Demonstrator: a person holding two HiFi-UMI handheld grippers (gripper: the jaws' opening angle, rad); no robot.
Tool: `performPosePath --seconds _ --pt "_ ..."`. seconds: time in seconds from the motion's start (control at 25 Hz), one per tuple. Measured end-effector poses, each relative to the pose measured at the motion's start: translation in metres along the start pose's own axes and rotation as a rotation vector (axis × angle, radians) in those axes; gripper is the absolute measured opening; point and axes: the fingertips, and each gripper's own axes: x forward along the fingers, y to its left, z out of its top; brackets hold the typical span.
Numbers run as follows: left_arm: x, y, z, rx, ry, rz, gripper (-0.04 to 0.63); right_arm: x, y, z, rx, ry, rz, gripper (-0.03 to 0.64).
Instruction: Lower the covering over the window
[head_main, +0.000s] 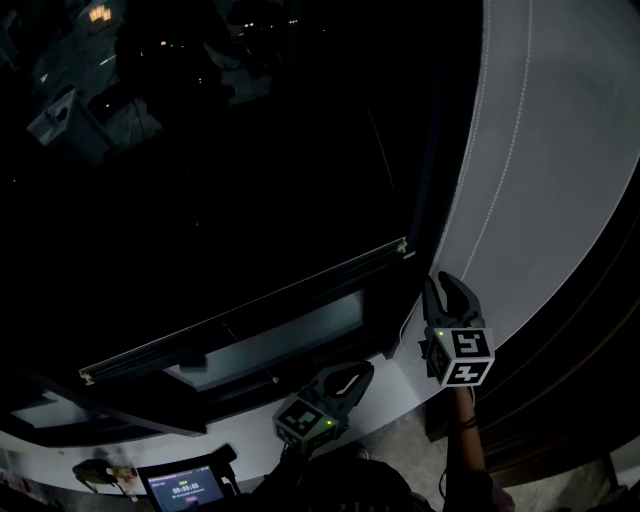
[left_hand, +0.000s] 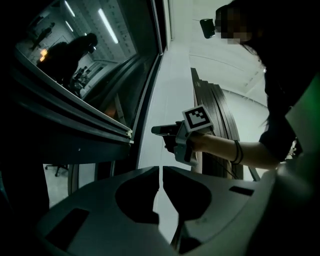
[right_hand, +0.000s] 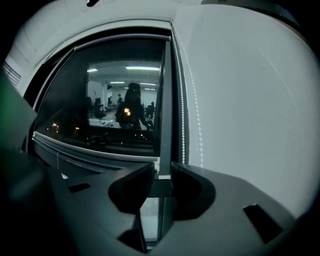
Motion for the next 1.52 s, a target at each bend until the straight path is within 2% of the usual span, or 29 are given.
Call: performPosePath --seconds 0.28,0.72,0.8,1.04,1.24,1.4,1.52 --pt "0.010 0.016 0.009 0.019 0.014 -0.034 0.011 0.037 -0.029 0.028 0.003 -0.012 -0.113 0.089" --pt "0.012 0.038 0.024 0.016 0.008 -0.079 0.011 0.072 -0.035 0.050 -0.065 0.004 -0.128 0.083" --pt "0.011 0.043 0.026 0.014 0.003 -0.083 0.011 0.074 -0.034 0.050 -0.067 0.011 -0.126 0.020" --pt "0.013 0.056 0.030 0.013 -0.015 -0.086 0.011 0.065 -0.027 0.030 0.003 0.002 -0.111 0.012" --pt "0.016 0.059 0.032 0.025 -0.018 -0.089 0.011 0.041 -0.027 0.021 0.085 -0.078 -0.144 0.012" --pt "0.019 0.053 0.036 0.016 -0.028 -0.104 0.035 0.023 -0.021 0.019 0.006 -0.091 -0.176 0.011" --pt "0.023 0.043 0.043 0.015 -0.031 -0.134 0.041 0.013 -0.012 -0.002 0.011 -0.034 -0.167 0.011"
